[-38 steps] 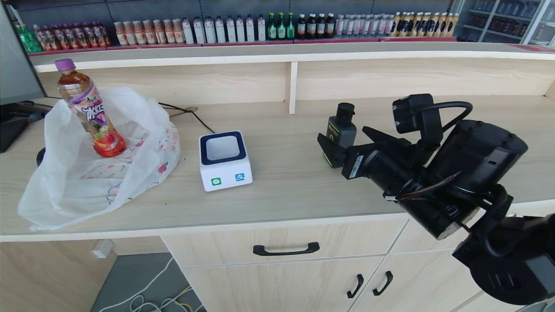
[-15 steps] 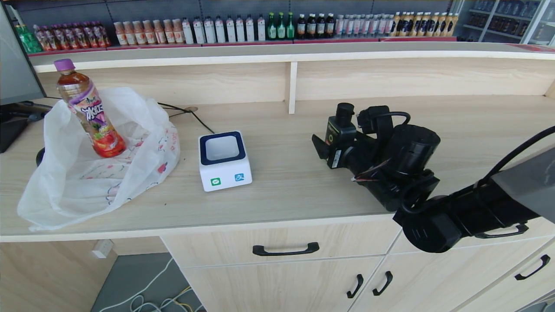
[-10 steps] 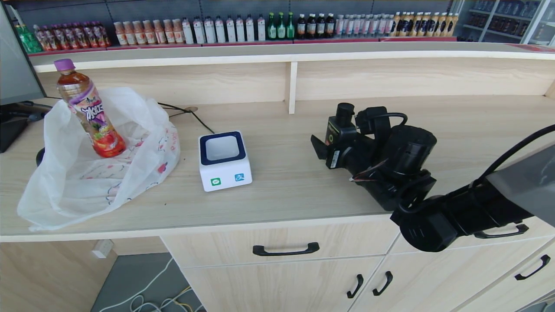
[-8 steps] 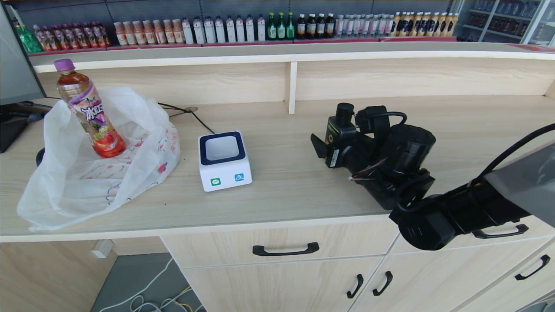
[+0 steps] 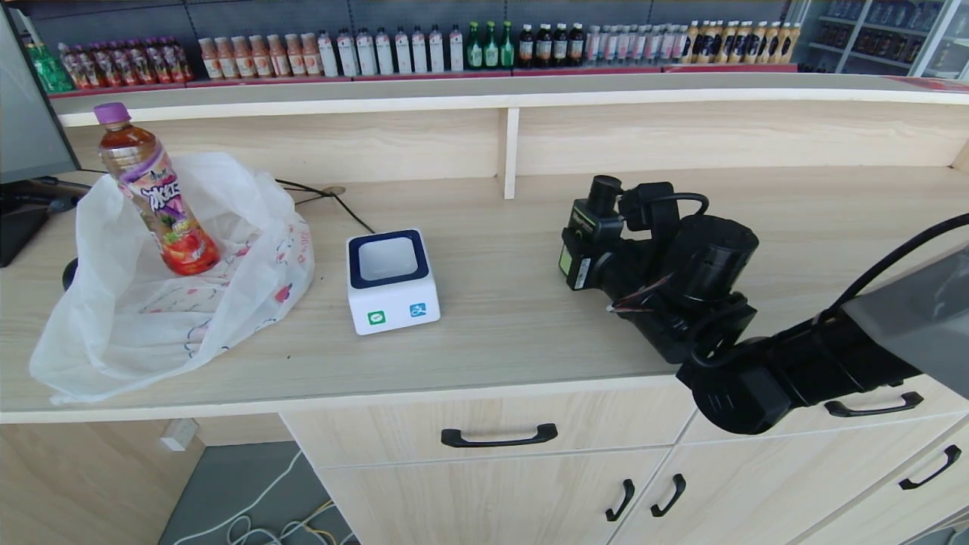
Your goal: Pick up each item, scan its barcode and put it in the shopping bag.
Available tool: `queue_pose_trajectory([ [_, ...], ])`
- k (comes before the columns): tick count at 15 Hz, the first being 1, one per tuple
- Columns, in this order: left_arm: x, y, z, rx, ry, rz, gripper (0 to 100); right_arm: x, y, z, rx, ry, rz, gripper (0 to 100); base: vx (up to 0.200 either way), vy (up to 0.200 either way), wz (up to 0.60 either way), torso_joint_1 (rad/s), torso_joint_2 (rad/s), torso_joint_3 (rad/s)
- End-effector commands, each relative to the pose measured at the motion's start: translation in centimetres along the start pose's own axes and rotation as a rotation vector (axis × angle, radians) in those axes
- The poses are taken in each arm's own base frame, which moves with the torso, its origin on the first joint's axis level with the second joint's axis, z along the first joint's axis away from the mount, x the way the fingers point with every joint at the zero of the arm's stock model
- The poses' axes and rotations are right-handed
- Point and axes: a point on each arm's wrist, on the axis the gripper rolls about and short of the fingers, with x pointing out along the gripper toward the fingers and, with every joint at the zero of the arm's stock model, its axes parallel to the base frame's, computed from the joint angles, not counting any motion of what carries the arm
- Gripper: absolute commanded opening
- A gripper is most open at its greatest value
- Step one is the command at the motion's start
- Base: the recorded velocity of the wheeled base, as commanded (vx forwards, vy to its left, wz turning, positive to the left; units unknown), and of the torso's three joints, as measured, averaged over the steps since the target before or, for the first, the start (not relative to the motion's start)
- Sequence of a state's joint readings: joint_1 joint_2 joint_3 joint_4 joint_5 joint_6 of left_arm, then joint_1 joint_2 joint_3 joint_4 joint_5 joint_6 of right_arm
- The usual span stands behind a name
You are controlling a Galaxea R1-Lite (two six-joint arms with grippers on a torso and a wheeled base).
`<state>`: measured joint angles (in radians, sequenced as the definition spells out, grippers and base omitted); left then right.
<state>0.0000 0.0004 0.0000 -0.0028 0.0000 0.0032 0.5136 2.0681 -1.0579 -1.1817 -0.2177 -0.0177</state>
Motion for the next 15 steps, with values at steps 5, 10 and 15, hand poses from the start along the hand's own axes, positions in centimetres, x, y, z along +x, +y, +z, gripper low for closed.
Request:
queue_pose_trajectory([
  [5,0.0,0.0,0.0,0.000,-0.001,0.000,100,-0.1,0.2,0.0,-0.008,0.001,0.006,0,0.000,0.000,0.00,0.000,0.00,0.000],
  [10,0.0,0.0,0.0,0.000,-0.001,0.000,100,-0.3,0.5,0.2,-0.015,0.000,0.012,0,0.000,0.000,0.00,0.000,0.00,0.000],
  [15,0.0,0.0,0.0,0.000,-0.001,0.000,100,-1.5,1.1,2.9,-0.058,-0.053,0.027,0,0.000,0.000,0.00,0.000,0.00,0.000],
])
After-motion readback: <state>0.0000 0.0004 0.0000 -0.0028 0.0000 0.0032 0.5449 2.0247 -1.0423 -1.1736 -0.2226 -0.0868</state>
